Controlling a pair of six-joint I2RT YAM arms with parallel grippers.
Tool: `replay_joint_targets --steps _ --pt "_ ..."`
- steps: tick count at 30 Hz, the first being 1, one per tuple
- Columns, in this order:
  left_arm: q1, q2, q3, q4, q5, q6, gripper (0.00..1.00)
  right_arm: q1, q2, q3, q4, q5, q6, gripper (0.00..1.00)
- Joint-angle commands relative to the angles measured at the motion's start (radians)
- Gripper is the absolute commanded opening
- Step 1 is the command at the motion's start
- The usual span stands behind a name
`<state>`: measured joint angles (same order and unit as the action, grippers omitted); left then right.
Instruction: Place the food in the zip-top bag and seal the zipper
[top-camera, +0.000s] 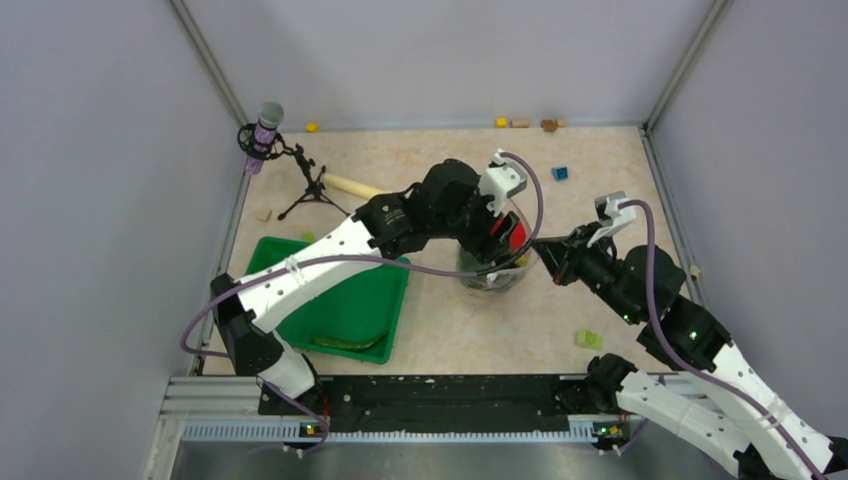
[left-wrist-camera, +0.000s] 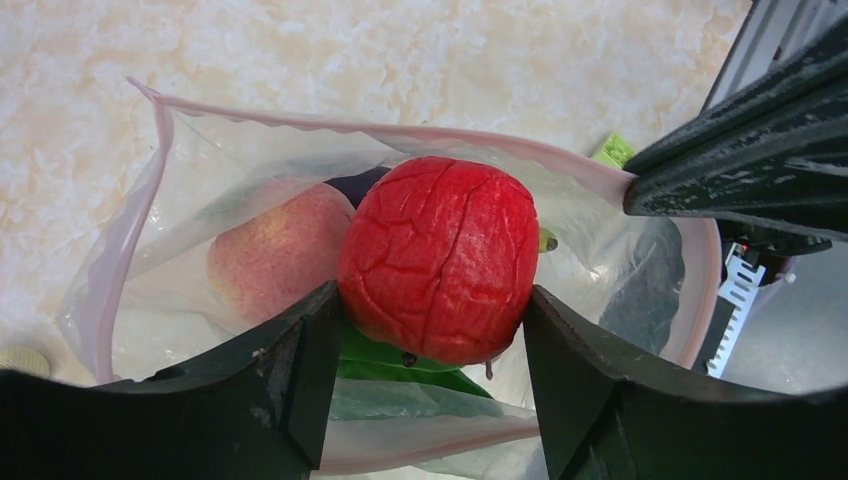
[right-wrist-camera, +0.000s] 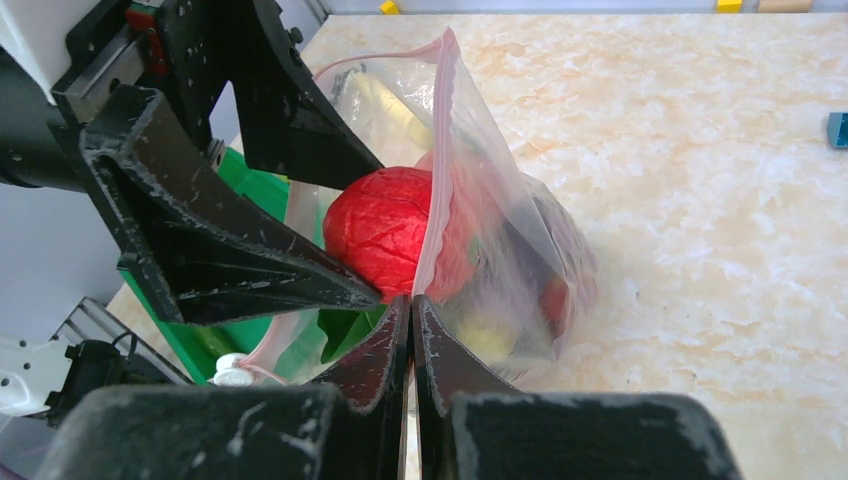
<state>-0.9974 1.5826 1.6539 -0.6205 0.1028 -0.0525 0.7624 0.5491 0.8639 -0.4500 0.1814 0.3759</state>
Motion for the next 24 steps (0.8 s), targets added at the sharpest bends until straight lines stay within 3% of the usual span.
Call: replay_joint_targets --steps 1,4,6,11,15,20,24 --pt "-0.006 -0.083 -0.016 0.071 0.043 -0.004 0.72 -0.008 -0.016 0.009 0.06 0.0 -0.007 0.0" --pt "-0.011 -0.123 -0.056 0.1 0.06 -0.008 0.91 -0.007 -0.015 0.006 0.06 0.0 -0.004 0.0" --pt "-0.013 -0.15 -0.087 0.128 0.089 -0.012 0.97 -0.008 -0.013 0.006 0.059 -0.001 -0.002 0.0" --pt "-0.021 -0.225 -0.17 0.197 0.168 -0.049 0.97 -0.008 -0.012 0.0 0.056 0.004 0.008 0.0" --pt "-0.032 -0.327 -0.268 0.257 0.099 -0.095 0.97 -0.008 -0.009 -0.004 0.046 0.03 0.029 0.0" --pt "-0.099 -0.499 -0.502 0.396 -0.03 -0.154 0.97 -0.008 0.006 -0.009 0.03 0.027 0.056 0.0" --pt "-0.203 -0.493 -0.571 0.442 -0.141 -0.217 0.96 -0.008 0.008 -0.012 0.03 0.018 0.062 0.0"
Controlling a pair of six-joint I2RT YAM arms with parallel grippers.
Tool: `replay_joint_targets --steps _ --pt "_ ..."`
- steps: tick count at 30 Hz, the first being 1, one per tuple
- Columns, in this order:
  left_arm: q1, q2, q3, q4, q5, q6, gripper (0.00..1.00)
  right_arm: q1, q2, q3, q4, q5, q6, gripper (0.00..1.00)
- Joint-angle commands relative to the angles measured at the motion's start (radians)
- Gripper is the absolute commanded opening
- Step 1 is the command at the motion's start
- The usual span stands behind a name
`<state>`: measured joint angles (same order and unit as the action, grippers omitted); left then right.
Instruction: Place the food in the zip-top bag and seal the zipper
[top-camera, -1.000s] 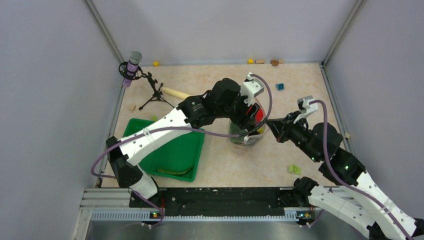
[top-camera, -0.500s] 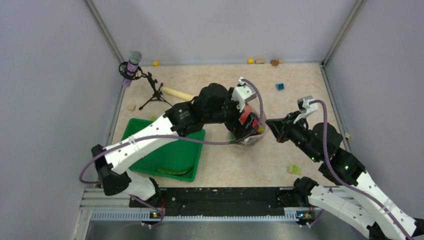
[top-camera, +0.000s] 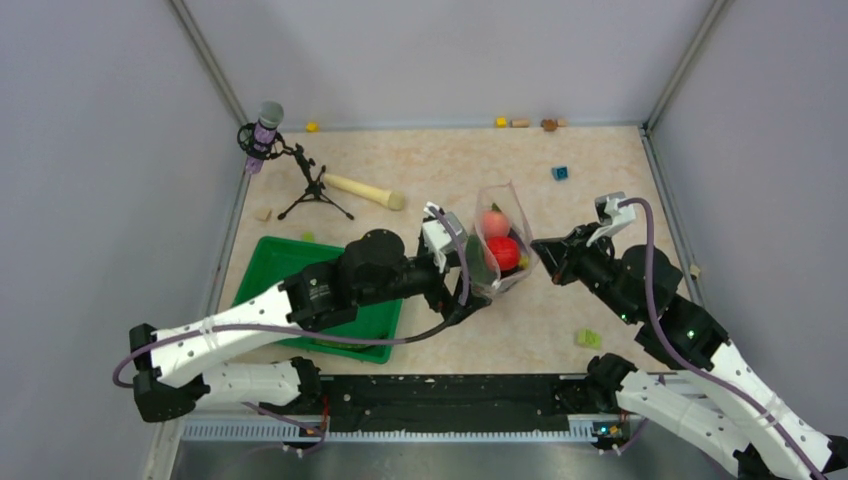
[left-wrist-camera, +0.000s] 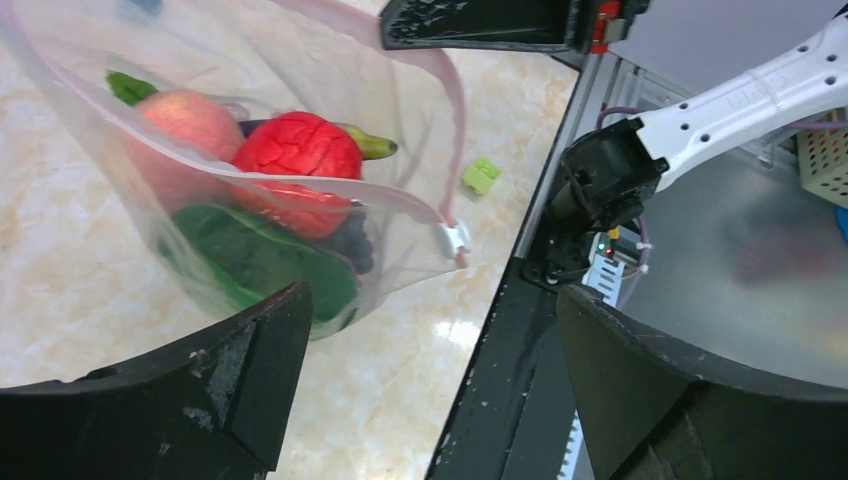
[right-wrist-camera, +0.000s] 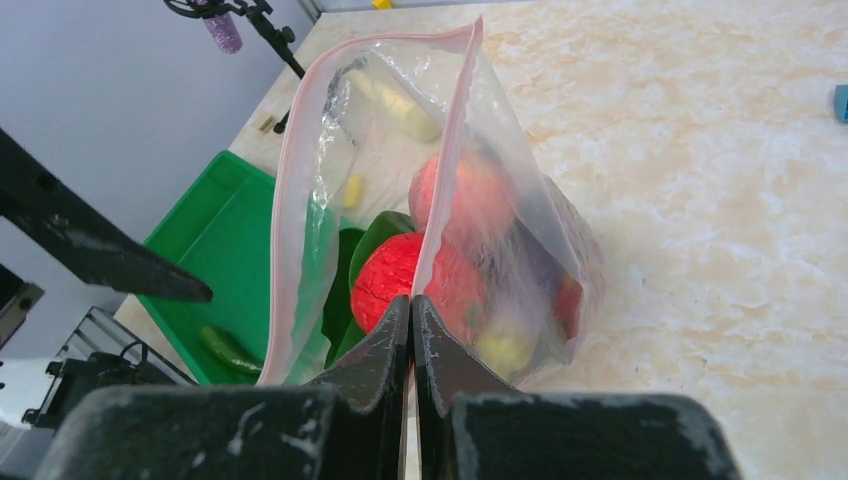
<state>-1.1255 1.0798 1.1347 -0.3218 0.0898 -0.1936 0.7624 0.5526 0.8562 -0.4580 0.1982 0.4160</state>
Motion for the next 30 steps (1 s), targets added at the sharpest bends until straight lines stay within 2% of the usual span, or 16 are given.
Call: replay_joint_targets --steps 1,7,15,20,22,26,29,30 --pt "-0.094 0.029 -0.058 0.156 -0.143 -0.083 0.95 -0.007 0.004 -0.006 0.038 -0.003 0.022 0.0" --pt "-0.134 0.148 -0.008 0.177 -0.276 -0.066 0.92 -0.008 0.001 -0.006 0.039 0.001 0.027 0.0" --pt "-0.138 0.252 0.049 0.211 -0.231 -0.049 0.81 -0.008 -0.013 -0.011 0.038 0.015 0.028 0.0" --pt "-0.138 0.31 0.108 0.199 -0.303 -0.059 0.72 -0.008 -0.019 -0.013 0.038 0.009 0.027 0.0" --pt "-0.138 0.321 0.124 0.193 -0.337 -0.058 0.64 -0.008 -0.026 -0.013 0.037 0.007 0.027 0.0" --pt "-0.138 0.319 0.136 0.181 -0.37 -0.038 0.38 -0.007 -0.045 -0.014 0.034 0.014 0.025 0.0" --pt "-0.138 0.298 0.134 0.16 -0.37 -0.03 0.0 -0.008 -0.056 -0.01 0.028 0.019 0.024 0.0" --pt "-0.138 0.287 0.131 0.155 -0.366 -0.025 0.0 -0.008 -0.058 -0.008 0.026 0.02 0.023 0.0"
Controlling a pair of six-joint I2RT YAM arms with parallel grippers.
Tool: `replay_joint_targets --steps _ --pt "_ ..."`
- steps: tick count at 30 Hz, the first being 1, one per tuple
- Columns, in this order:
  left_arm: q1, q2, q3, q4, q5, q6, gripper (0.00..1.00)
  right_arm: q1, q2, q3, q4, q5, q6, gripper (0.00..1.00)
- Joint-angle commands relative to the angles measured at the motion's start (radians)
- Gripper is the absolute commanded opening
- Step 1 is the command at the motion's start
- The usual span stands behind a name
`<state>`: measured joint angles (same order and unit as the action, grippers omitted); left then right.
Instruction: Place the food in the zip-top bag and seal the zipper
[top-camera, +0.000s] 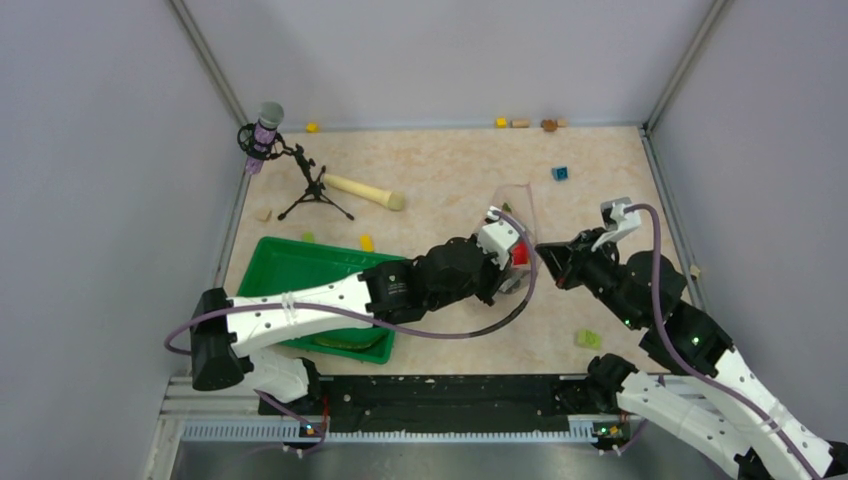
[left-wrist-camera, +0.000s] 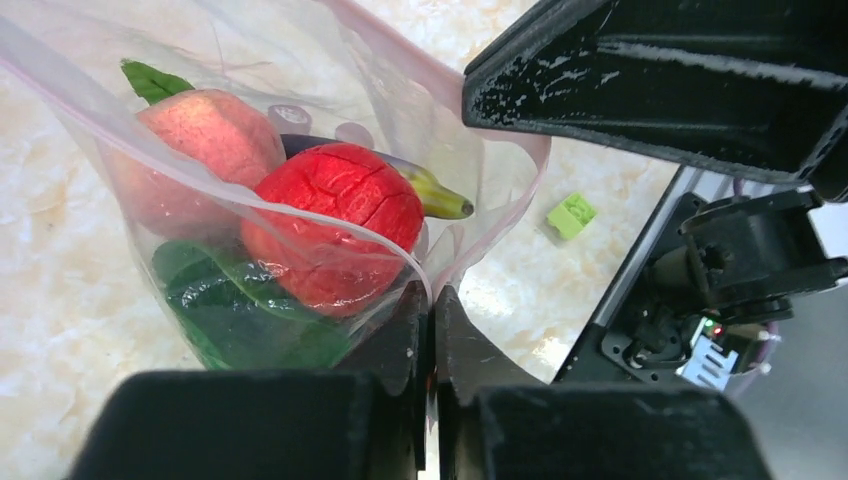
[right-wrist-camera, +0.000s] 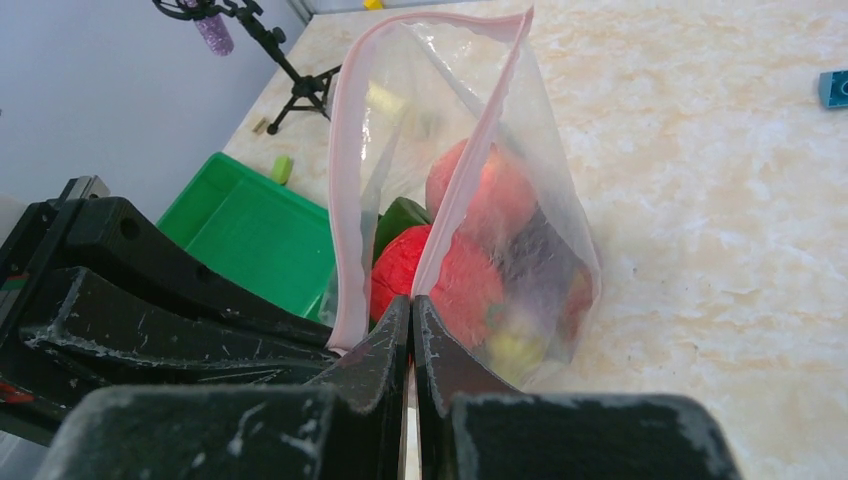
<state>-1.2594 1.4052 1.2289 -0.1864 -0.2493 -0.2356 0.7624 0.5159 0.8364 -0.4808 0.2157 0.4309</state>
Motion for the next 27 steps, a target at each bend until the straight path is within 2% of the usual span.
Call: replay_joint_targets --steps 1,4,7,12,14,17,22,27 --pt "-0.005 -0.051 0.031 0.016 -0.018 0.037 0.0 -0.007 -0.023 0.016 0.046 0.003 0.007 0.0" --pt "-0.005 -0.084 0.051 -0.025 0.054 0.112 0.0 -0.009 -0.032 0.036 0.035 -0.002 0.005 0.0" --pt "-0.005 -0.091 0.135 -0.125 0.167 0.268 0.0 -0.008 -0.047 0.069 0.027 -0.067 -0.016 0.0" --pt "-0.003 -0.103 0.234 -0.297 0.326 0.622 0.0 -0.008 -0.098 0.099 0.015 -0.129 -0.061 0.35" --pt "-0.003 -0.12 0.239 -0.384 0.391 0.773 0.0 -0.008 -0.114 0.108 -0.008 -0.103 -0.071 0.44" --pt "-0.002 -0.14 0.248 -0.486 0.407 0.899 0.0 -0.008 -0.124 0.124 -0.051 -0.034 -0.087 0.53" --pt "0.01 -0.186 0.212 -0.541 0.372 0.997 0.0 -0.008 -0.084 0.181 -0.158 0.003 -0.096 0.65" --pt "0.021 -0.216 0.163 -0.525 0.348 1.011 0.0 -0.008 -0.005 0.221 -0.263 -0.085 -0.061 0.66"
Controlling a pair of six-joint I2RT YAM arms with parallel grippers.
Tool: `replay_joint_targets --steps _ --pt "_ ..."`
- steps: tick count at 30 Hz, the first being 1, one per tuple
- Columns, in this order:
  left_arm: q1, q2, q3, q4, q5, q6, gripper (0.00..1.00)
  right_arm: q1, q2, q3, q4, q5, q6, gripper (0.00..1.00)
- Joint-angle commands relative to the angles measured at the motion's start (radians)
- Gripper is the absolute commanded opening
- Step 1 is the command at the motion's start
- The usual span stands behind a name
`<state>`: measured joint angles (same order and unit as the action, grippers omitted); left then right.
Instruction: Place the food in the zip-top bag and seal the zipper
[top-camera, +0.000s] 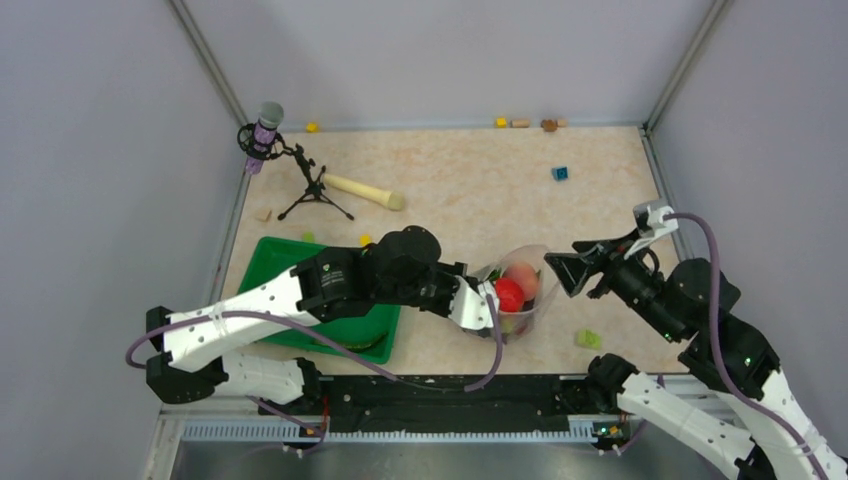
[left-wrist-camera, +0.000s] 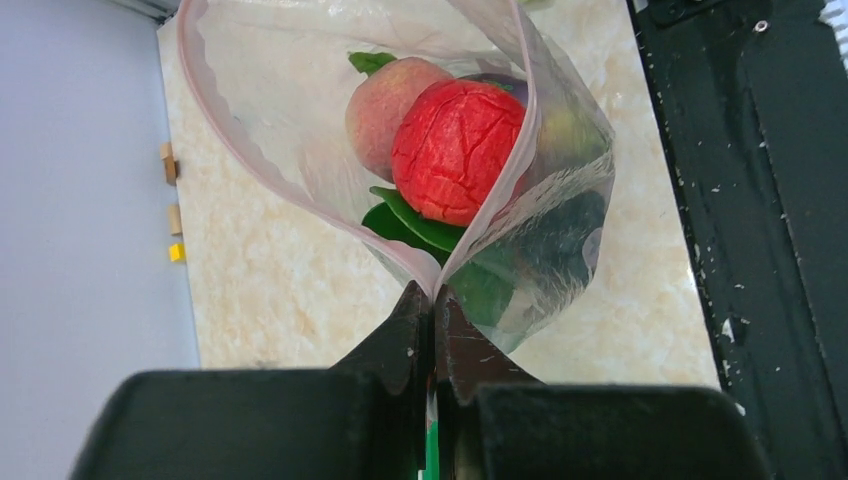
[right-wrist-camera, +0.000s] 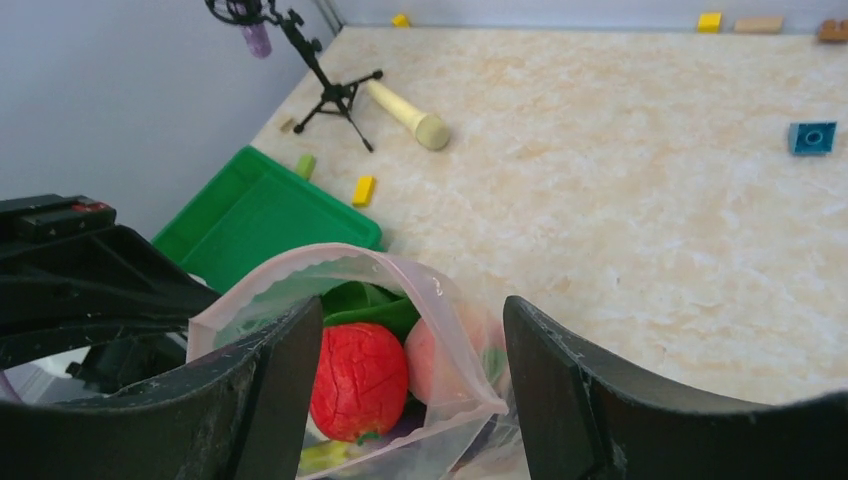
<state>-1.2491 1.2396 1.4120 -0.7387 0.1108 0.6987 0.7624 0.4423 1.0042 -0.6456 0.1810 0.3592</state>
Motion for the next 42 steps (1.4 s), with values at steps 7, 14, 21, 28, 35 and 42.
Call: replay_joint_targets --steps 7,14,21,28,35,42 --pt "0.023 -0.082 -0.091 0.07 -0.061 0.095 0.0 -0.008 0.185 0.064 -0.226 -0.016 0.03 0.65" --pt "0.044 -0.125 -0.132 0.099 -0.083 0.111 0.0 -0.008 0.199 0.059 -0.247 0.217 0.058 0.13" --pt "0.134 -0.176 -0.176 0.199 -0.075 0.097 0.0 -0.007 0.218 0.192 -0.385 0.432 0.09 0.0" --pt "0.166 -0.131 -0.249 0.398 -0.097 0.051 0.19 -0.008 0.233 0.215 -0.36 0.379 0.027 0.0" --pt "0.172 -0.117 -0.324 0.585 -0.042 -0.16 0.97 -0.008 0.228 0.179 -0.368 0.356 0.065 0.0" --pt "0.172 -0.333 -0.682 0.95 0.002 -0.366 0.97 -0.008 0.256 0.151 -0.385 0.344 0.064 0.0"
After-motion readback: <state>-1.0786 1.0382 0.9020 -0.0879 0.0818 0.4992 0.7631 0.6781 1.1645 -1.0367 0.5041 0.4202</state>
